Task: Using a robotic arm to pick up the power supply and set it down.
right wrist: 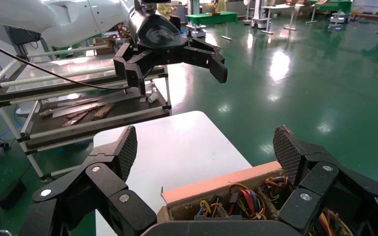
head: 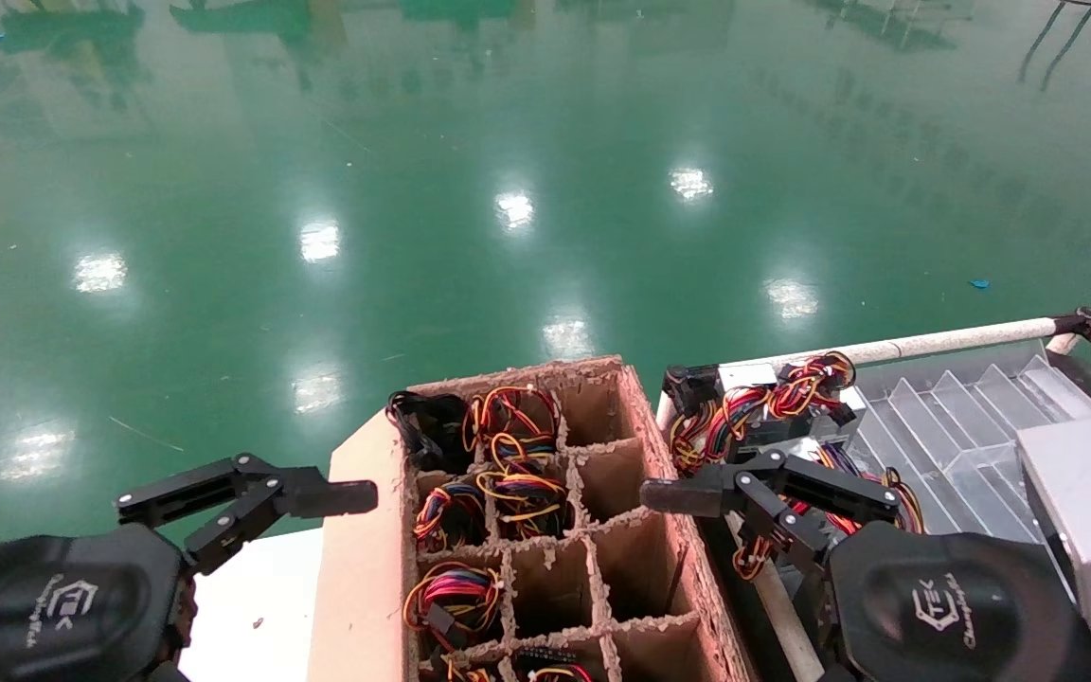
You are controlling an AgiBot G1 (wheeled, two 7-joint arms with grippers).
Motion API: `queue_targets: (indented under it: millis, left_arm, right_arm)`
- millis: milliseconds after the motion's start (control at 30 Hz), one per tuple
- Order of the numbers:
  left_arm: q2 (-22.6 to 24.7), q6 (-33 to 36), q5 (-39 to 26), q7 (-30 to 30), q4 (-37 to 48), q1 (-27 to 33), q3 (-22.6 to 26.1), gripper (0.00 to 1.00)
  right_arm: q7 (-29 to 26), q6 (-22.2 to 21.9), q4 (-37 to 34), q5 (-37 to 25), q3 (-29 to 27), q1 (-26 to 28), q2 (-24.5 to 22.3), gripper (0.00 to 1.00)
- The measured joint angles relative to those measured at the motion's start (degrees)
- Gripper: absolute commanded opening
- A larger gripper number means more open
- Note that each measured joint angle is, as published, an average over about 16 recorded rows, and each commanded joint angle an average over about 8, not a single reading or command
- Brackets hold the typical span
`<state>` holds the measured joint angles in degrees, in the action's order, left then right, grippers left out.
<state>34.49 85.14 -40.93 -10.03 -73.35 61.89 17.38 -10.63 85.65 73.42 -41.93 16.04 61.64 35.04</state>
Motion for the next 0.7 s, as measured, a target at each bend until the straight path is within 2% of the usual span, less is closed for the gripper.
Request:
queue_targets:
  millis: [467, 700]
  left_arm:
    - [0.00, 0.00, 0.00, 0.00, 0.00, 0.00, 0.00, 0.00]
    - [0.00, 0.01, 0.00, 0.01, 0.01, 0.01, 0.01, 0.00]
  right_arm:
    - [0.03, -0.05, 0.00, -0.05, -0.01, 0.02, 0.00, 1.00]
    - [0.94, -1.82, -0.52, -2.27, 0.36, 0.71, 0.69, 1.00]
